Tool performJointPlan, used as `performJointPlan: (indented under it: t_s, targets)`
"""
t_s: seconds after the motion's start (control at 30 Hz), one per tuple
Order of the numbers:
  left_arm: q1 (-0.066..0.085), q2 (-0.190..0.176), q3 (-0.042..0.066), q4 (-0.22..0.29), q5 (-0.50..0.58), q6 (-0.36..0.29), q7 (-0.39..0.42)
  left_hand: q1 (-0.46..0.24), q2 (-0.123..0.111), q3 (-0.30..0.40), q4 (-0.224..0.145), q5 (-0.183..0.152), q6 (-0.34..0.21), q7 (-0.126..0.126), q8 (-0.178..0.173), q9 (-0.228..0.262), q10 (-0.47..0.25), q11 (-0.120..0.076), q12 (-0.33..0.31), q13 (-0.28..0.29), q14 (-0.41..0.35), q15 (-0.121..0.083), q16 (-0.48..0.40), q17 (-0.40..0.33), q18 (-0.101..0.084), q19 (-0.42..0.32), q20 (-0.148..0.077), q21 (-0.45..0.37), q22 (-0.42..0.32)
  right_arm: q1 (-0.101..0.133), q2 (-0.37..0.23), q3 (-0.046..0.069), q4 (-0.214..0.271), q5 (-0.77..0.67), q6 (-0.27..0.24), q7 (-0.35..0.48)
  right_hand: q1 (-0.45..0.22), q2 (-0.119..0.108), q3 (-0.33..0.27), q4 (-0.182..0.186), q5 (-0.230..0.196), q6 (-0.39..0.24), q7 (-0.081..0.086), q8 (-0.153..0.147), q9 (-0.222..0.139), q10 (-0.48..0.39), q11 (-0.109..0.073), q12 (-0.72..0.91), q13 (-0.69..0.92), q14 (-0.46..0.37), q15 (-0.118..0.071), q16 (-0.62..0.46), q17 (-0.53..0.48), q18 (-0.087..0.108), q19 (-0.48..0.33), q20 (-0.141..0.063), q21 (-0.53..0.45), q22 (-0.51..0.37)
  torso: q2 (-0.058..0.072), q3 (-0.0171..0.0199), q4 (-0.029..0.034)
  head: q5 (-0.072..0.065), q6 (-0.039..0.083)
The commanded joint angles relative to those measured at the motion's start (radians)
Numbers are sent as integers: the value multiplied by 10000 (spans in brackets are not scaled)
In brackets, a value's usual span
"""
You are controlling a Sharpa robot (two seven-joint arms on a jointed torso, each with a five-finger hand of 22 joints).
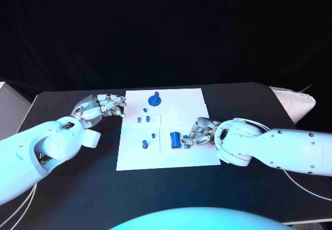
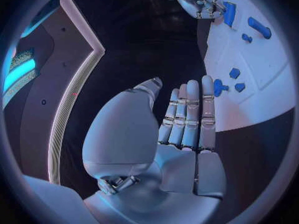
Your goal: Assemble the parts on the task board
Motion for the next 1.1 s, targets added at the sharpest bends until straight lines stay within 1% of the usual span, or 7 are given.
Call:
performJointPlan:
  t_s: [0.03,0.57,0.63,0.77,0.9,1.0,1.1]
  targets:
    - [-5,11,5,15,-76,171,46,114,-8,-19,55,41,-91,-11,51,6,-41,8,35,12,-73,-29,21,14,123,60,7,-29,-13,3,7,14,98,26,40,100,-131,6,-119,9,-48,81,-18,55,-16,1044,-41,20,2633,1044,-81,63,2634,-115,804,-61,-5,2320,-2,7,-3,7,-5]
    - [-12,20,5,3,-86,151,31,114,-8,-19,55,41,-91,-11,51,6,-41,8,35,12,-73,-29,21,14,123,60,7,-29,-13,45,-83,39,99,-28,94,98,-106,130,-359,-46,-20,61,-33,57,-23,1044,-53,20,2633,1044,-90,63,2634,-107,795,-67,-46,2310,-2,0,-7,8,-8]
    - [-13,23,5,0,-86,148,27,114,-8,-19,55,41,-91,-11,51,6,-41,8,35,12,-73,-29,21,14,123,60,7,-29,-13,46,-110,39,98,-51,190,104,376,55,-406,-122,-234,43,-32,63,-26,1044,-53,20,2633,1044,-93,63,2634,-110,797,-70,-28,2313,-4,-1,-8,4,-5]
    - [-15,22,5,-3,-86,145,21,114,-8,-19,55,41,-91,-11,51,6,-41,8,35,12,-73,-29,21,14,123,60,7,-29,-13,46,-184,40,136,-83,425,126,1331,-39,-801,-134,-1272,55,-36,65,-61,1044,-55,20,2633,1044,-94,63,2634,-109,793,-69,-33,2312,-1,-3,-5,7,-7]
    - [-19,22,5,-7,-86,139,22,114,-8,-19,55,41,-91,-11,51,6,-41,8,35,12,-73,-29,21,14,123,60,7,-29,-13,44,-224,40,182,-95,578,143,2103,63,-1555,-46,-2099,124,-46,63,-124,1044,-63,20,2633,1044,-97,63,2634,-112,796,-71,-12,2317,1,4,-8,12,3]
    - [-23,31,5,-9,-86,143,22,114,-8,-19,55,41,-91,-11,51,6,-41,8,35,12,-73,-29,21,14,123,60,7,-29,-13,37,-206,39,194,-126,632,146,2462,177,-1951,-32,-2449,192,-70,91,-151,1044,-81,20,2633,1044,-111,63,2634,-115,798,-78,4,2320,-5,0,-14,5,7]
    - [-26,37,5,-1,-86,156,22,114,-8,-19,55,41,-91,-11,51,6,-41,8,35,12,-73,-29,21,14,123,60,7,-29,-13,28,-167,38,152,-328,619,111,2565,307,-2059,-16,-2520,268,-99,139,-149,1044,-102,20,2633,1044,-123,63,2634,-118,802,-86,23,2325,-3,-5,-9,-2,15]
